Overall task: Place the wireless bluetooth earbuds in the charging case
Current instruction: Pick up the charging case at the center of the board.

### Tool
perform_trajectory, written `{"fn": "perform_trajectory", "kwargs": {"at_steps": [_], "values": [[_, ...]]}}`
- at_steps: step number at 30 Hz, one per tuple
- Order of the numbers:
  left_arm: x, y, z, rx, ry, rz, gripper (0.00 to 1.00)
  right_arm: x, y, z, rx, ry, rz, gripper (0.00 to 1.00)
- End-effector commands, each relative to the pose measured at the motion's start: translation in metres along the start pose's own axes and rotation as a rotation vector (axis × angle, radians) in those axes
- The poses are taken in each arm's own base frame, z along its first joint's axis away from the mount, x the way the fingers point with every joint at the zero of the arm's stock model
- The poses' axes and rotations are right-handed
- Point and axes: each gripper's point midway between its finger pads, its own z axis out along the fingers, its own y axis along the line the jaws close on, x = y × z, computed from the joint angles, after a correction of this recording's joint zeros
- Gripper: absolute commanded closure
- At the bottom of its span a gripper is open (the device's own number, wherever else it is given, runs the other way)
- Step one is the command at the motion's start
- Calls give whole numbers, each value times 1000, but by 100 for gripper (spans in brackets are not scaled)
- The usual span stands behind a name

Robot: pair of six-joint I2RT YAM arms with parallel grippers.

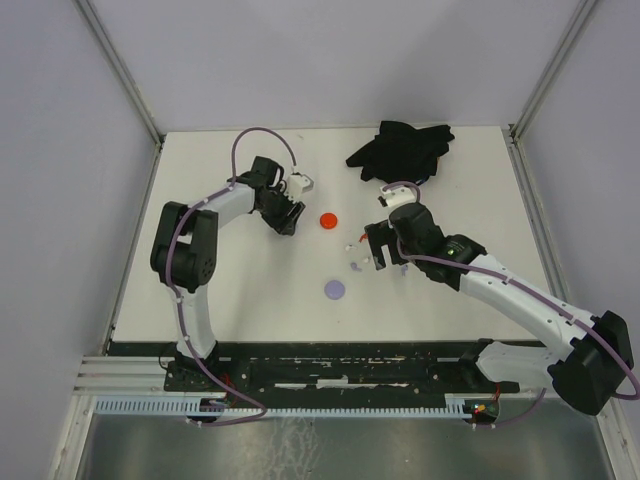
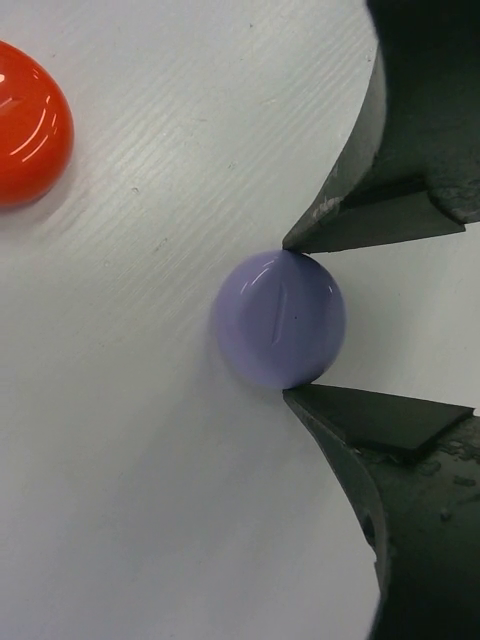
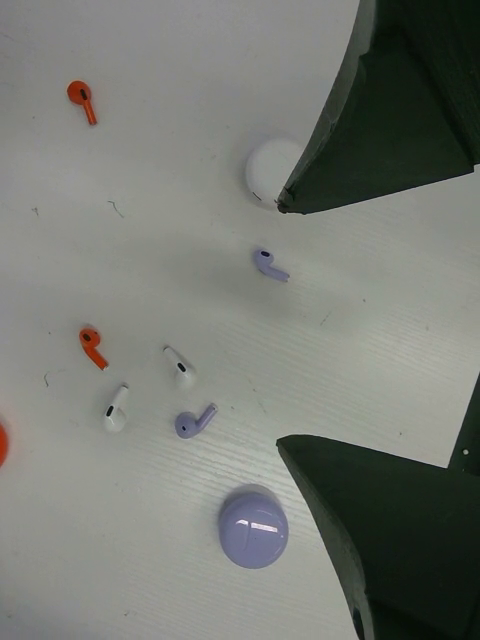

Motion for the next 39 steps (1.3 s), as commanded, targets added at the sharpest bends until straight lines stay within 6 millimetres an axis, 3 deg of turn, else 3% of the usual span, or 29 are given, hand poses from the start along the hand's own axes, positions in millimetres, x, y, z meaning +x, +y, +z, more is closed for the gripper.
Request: {"fn": "perform_trajectory", "kwargs": {"at_steps": [1, 6, 11, 16, 28, 35, 39], "values": [[-11, -8, 6, 25, -34, 55, 44, -13, 3, -3, -19, -31, 23, 0], [-24, -19, -8, 5, -113, 51, 56, -19, 10, -5, -57, -40, 44, 0], [-42, -31, -38, -68, -248, 36, 60, -28, 21, -5, -129, -36, 101, 1], [-62, -55, -72, -130, -418, 35, 63, -47, 37, -12, -224, -57, 153, 3], [-95, -123, -151, -135, -760, 95, 63, -98, 93, -33, -513, -50, 234, 19], [-105, -146, -194, -104, -916, 120, 63, -125, 113, -47, -628, -89, 273, 22], [-110, -158, -208, -59, -971, 123, 63, -141, 124, -55, -695, -114, 288, 23]]}}
